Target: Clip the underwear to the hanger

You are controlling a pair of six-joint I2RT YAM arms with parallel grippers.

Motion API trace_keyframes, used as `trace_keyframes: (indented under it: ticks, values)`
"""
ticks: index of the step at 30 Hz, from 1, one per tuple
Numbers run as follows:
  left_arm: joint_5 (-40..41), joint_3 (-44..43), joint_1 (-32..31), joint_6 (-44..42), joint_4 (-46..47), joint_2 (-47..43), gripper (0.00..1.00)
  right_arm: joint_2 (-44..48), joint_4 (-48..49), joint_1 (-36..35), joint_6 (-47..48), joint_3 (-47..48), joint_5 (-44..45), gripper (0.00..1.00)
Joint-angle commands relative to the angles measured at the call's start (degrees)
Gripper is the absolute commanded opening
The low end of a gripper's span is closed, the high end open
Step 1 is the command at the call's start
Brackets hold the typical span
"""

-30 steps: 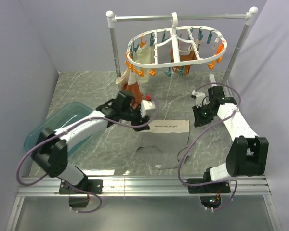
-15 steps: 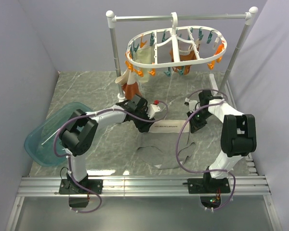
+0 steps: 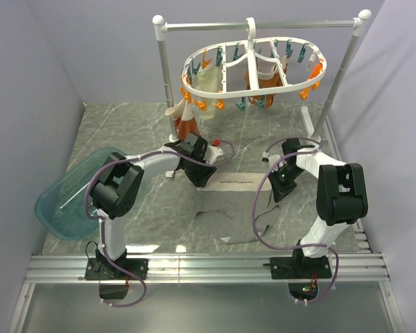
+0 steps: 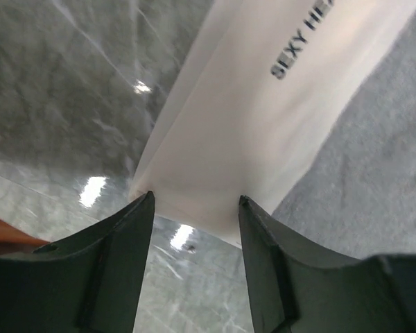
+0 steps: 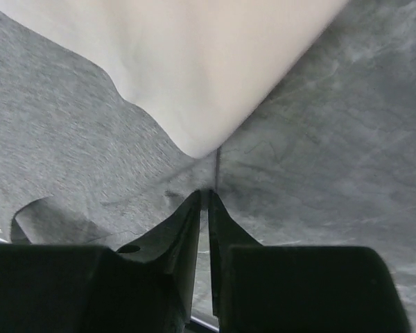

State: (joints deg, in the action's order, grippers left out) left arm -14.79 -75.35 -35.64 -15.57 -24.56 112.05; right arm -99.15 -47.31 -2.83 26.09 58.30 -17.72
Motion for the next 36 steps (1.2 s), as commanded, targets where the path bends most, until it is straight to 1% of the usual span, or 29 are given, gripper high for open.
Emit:
trace_keyframes:
  ticks: [1,3,4,5,6,7,9,10,11,12,13,14,15,16,18,19,20,21,22,23,25,27,28,30,31,33,34,35,36]
  values:
    - [-3.3,2.0,-0.1,-3.0,-3.5,-5.0,0.58,3.2,-0.2,0.9,2.6,-1.8,0.8,0.17]
    - [-10.8,4.9,-0.1,-6.4,-2.3,-11.8,0.61,8.5,-1.4,2.5,3.4,0.2,-2.6,0.21]
    - [-13.3,6.1,-0.1,-6.9,-0.1,-17.2,0.64,10.5,-1.7,5.6,3.0,1.4,-6.7,0.25]
    - [-15.6,7.2,-0.1,-7.9,0.8,-19.7,0.65,12.2,-2.3,7.0,3.2,2.7,-8.8,0.27]
    - [-19.9,9.0,-0.1,-8.3,1.6,-22.2,0.66,15.4,-2.7,8.3,3.2,5.3,-11.2,0.30]
    - [-21.7,9.9,-0.1,-8.4,3.4,-26.6,0.67,17.1,-2.9,10.6,2.4,6.4,-14.7,0.36]
    - [-24.9,12.9,-0.1,-7.3,5.3,-30.8,0.69,22.1,-2.7,12.1,2.1,8.6,-17.6,0.40]
    - [-27.0,14.2,-0.1,-6.9,6.0,-34.8,0.70,23.9,-2.1,13.3,1.3,9.1,-18.7,0.46]
    - [-28.1,15.6,-0.2,-5.7,8.2,-36.6,0.75,27.2,-1.3,13.6,0.6,9.3,-20.7,0.51]
    - [-28.5,18.5,-0.4,-4.5,9.8,-38.6,0.77,29.0,0.0,13.9,0.2,9.6,-21.3,0.55]
    - [-28.7,19.8,-0.7,-3.2,11.1,-42.1,0.84,30.7,1.1,14.0,-0.7,9.7,-21.8,0.59]
    - [-28.5,20.9,-0.7,-1.5,12.5,-43.9,0.86,34.0,2.4,14.0,-1.4,9.6,-22.2,0.65]
    - [-27.9,22.7,-1.1,-0.3,15.6,-45.6,0.89,35.6,5.0,14.0,-2.2,9.6,-22.2,0.68]
    - [-25.6,23.2,-1.1,1.1,17.9,-48.4,0.99,37.2,6.4,14.0,-4.2,9.6,-22.3,0.72]
    - [-21.3,23.8,-1.1,7.3,24.6,-50.8,0.99,41.2,9.8,14.0,-5.7,10.7,-23.8,0.77]
    - [-18.2,23.8,-1.2,10.0,27.9,-52.5,0.99,42.6,12.0,14.0,-8.2,10.8,-24.1,0.84]
    - [-12.7,23.5,-1.2,14.7,29.6,-53.1,0.99,45.0,14.7,14.0,-10.6,10.1,-24.0,0.87]
    - [-10.1,22.4,-1.2,17.5,31.0,-53.2,0.99,45.9,18.6,14.0,-12.1,10.1,-25.1,0.89]
    - [-8.4,21.9,-1.2,19.0,33.2,-53.3,0.99,46.7,20.2,13.9,-14.1,10.2,-26.2,0.96]
    - [-4.6,21.5,-1.1,21.3,34.3,-53.1,0.99,47.6,21.7,13.9,-14.7,10.4,-27.5,0.98]
    - [-0.5,19.3,-1.1,23.4,34.7,-51.3,0.99,48.0,27.1,13.7,-18.3,11.1,-30.9,0.98]
    - [2.1,16.0,0.0,25.8,33.4,-49.7,0.99,46.4,30.9,11.9,-22.0,13.6,-30.9,0.99]
    - [1.2,15.5,0.9,26.2,34.0,-48.6,0.96,45.2,30.5,8.6,-23.7,15.3,-30.7,0.99]
    - [0.6,16.3,2.6,28.1,36.7,-48.0,0.95,41.1,27.2,4.2,-23.5,21.9,-28.4,0.99]
    - [1.0,16.9,2.7,28.2,38.3,-47.7,0.93,39.7,26.1,-1.0,-23.2,24.0,-26.3,0.99]
    - [1.0,20.1,2.7,26.4,45.6,-47.7,0.92,36.5,25.6,-5.0,-23.5,28.6,-24.7,1.00]
    - [1.1,21.8,2.8,24.9,48.9,-48.0,0.93,34.3,25.5,-7.6,-24.2,29.9,-23.6,1.00]
    - [1.2,24.4,2.7,24.1,55.9,-47.9,0.95,33.2,25.4,-8.8,-24.6,32.5,-23.5,0.99]
    - [0.6,25.3,2.7,23.1,58.7,-47.7,0.95,32.2,25.5,-9.6,-24.9,33.7,-23.4,0.99]
